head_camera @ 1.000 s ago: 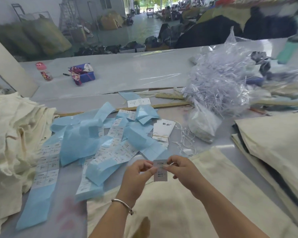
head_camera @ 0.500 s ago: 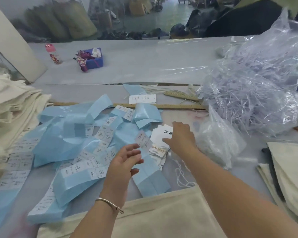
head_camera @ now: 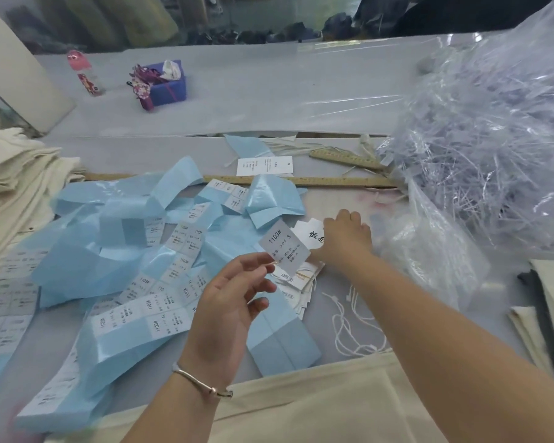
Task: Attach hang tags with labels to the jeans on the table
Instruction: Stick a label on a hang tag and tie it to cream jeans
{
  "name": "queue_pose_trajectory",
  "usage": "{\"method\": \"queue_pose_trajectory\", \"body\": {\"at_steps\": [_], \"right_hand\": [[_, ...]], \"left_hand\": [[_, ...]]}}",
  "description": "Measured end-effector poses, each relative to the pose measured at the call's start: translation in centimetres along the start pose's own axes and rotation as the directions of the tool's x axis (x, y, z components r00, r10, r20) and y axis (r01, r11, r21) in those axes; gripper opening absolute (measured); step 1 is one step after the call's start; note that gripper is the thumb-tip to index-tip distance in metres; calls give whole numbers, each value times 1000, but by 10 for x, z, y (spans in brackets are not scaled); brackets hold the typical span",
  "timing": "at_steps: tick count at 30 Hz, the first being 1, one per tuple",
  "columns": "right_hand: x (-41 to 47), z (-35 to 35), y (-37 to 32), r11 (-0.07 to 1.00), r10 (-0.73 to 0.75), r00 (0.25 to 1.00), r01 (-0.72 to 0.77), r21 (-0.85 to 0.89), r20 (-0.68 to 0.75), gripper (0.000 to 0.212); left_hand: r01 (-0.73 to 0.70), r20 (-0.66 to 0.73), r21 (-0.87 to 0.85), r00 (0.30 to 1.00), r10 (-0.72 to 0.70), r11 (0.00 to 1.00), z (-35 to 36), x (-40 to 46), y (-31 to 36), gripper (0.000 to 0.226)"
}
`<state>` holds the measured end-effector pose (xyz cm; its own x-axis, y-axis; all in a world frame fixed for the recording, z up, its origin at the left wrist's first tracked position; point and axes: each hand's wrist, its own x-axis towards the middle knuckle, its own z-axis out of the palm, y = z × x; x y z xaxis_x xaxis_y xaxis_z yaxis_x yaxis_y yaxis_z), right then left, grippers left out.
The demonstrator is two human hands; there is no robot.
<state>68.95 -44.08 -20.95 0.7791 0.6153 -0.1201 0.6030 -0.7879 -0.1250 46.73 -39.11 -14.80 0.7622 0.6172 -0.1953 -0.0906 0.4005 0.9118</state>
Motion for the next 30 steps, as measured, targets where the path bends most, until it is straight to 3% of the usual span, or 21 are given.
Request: {"method": "queue_pose_trajectory", "body": {"at_steps": [5,7,10,13,15,16,20,25,28,30], "right_hand": [[-10,-3,-3,999,-41,996,38,-33,-83,73],[-20,-1,-7,995,-103,974,101,-16,-203,58],[-38,0,-18,943,-153,847,279,180,-509,23],[-48,-21,-28,797,74,647,419,435,-759,16],[-58,-42,-35,691,226,535,501,521,-814,14],[-66,-50,-40,628,278,515,541,559,-811,13],[-121,-61,-70,395,329,626,589,705,-707,23],[-212,-58,-109,318,106,866,436,842,-488,55],[-267,-56,-143,277,-2,939,331,902,-344,60],[-298,-56,-162,225,6,971,232,946,-240,60]], "left_hand": [[-19,-27,19,999,20,1000,-13,-10,10,21],[-29,-35,-7,999,29,1000,-21,-17,14,23],[-63,-16,-40,998,63,997,-35,-32,18,34],[-127,-10,34,992,127,991,-46,-49,21,44],[-179,12,114,984,179,977,-54,-61,25,52],[-211,39,165,978,207,964,-58,-68,28,56],[-323,125,368,946,298,872,-77,-93,38,75],[-327,41,551,929,367,768,-96,-123,44,88],[-303,42,517,943,331,800,-105,-148,48,100],[-337,32,434,932,360,835,-116,-169,52,100]]}}
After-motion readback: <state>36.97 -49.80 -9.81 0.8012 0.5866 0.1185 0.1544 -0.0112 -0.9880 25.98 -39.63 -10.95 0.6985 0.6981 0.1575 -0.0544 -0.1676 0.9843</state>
